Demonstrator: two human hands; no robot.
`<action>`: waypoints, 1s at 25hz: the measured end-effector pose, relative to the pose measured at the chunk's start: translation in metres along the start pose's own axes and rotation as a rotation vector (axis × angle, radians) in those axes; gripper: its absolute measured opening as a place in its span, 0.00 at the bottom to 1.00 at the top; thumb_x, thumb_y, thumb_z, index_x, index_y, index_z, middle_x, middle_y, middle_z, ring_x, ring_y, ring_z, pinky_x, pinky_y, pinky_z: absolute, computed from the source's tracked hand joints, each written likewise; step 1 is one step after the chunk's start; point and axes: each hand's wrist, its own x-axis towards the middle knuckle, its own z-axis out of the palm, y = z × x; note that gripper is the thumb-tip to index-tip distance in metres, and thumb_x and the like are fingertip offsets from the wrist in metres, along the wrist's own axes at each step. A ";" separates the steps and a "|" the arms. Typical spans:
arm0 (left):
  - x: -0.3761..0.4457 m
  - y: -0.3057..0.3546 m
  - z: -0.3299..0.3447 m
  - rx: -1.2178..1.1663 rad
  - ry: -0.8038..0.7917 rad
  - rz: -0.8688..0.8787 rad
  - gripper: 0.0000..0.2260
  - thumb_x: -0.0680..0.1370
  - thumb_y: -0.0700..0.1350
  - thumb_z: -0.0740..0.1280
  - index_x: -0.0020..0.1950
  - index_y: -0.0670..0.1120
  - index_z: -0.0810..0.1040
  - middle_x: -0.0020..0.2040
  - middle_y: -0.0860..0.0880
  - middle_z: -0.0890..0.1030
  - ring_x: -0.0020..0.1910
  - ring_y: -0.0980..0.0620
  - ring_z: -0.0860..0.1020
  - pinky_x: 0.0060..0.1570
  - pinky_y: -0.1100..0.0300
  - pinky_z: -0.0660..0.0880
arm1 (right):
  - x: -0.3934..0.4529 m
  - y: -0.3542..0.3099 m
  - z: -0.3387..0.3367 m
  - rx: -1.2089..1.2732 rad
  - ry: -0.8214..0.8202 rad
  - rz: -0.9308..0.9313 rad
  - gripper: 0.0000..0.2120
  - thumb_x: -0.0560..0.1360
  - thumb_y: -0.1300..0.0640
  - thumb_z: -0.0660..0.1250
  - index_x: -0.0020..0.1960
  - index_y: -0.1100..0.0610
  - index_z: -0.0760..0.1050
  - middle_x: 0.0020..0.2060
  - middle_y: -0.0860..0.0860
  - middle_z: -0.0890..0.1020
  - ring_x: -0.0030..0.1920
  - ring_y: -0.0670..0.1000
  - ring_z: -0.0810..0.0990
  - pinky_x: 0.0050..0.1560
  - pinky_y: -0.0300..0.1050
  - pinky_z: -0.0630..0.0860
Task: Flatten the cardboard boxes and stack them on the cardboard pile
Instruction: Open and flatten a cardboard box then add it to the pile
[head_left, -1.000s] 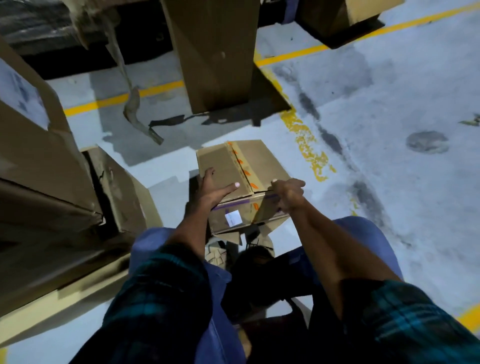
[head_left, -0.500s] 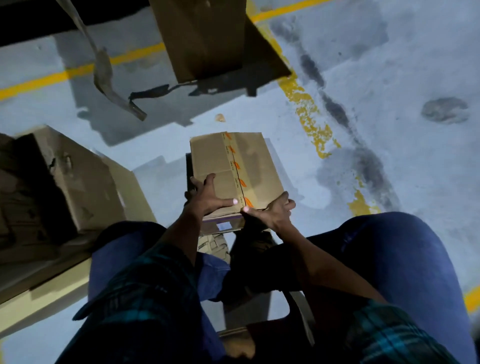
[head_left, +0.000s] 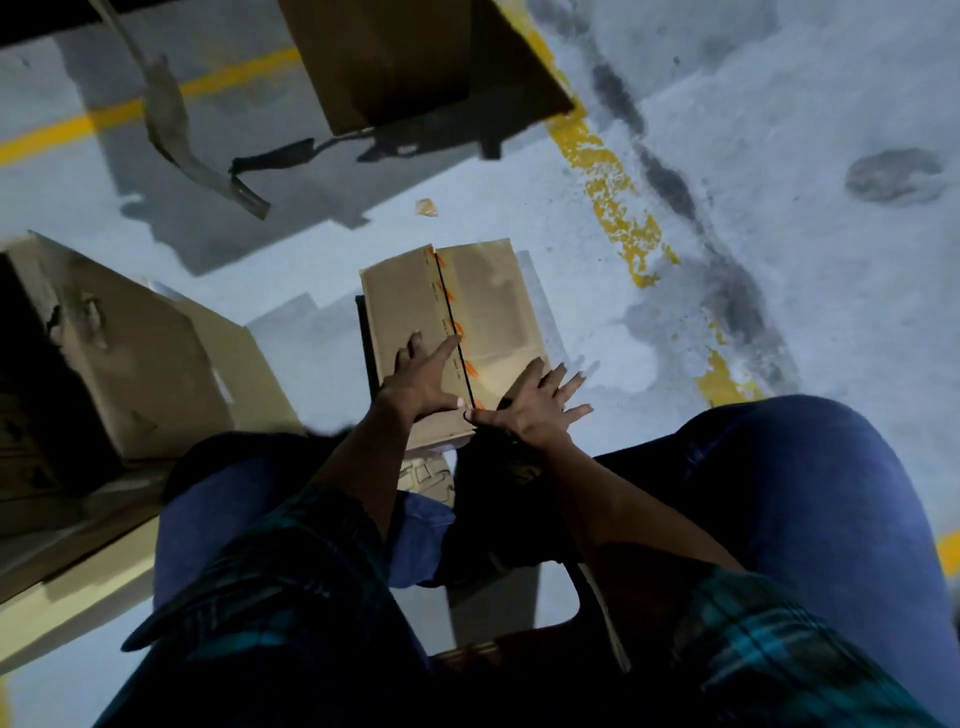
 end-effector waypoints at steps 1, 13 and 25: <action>-0.002 -0.001 -0.001 0.090 -0.003 0.010 0.40 0.75 0.50 0.73 0.77 0.66 0.52 0.81 0.44 0.41 0.78 0.36 0.48 0.68 0.34 0.64 | 0.001 -0.004 0.002 -0.009 0.013 -0.008 0.69 0.57 0.26 0.73 0.80 0.56 0.38 0.79 0.62 0.38 0.76 0.68 0.31 0.68 0.78 0.40; -0.036 0.030 -0.009 0.787 -0.044 0.191 0.27 0.81 0.39 0.61 0.76 0.60 0.61 0.81 0.46 0.40 0.80 0.42 0.41 0.70 0.32 0.54 | -0.016 -0.006 -0.002 0.037 0.046 -0.135 0.58 0.65 0.37 0.78 0.80 0.53 0.44 0.79 0.58 0.46 0.78 0.70 0.43 0.71 0.72 0.55; -0.061 0.006 -0.041 0.363 0.312 -0.264 0.21 0.73 0.33 0.70 0.66 0.43 0.75 0.80 0.39 0.52 0.75 0.35 0.61 0.60 0.41 0.73 | -0.013 -0.030 0.015 -0.013 -0.033 -0.133 0.59 0.64 0.31 0.73 0.80 0.50 0.41 0.80 0.55 0.39 0.77 0.71 0.38 0.65 0.81 0.50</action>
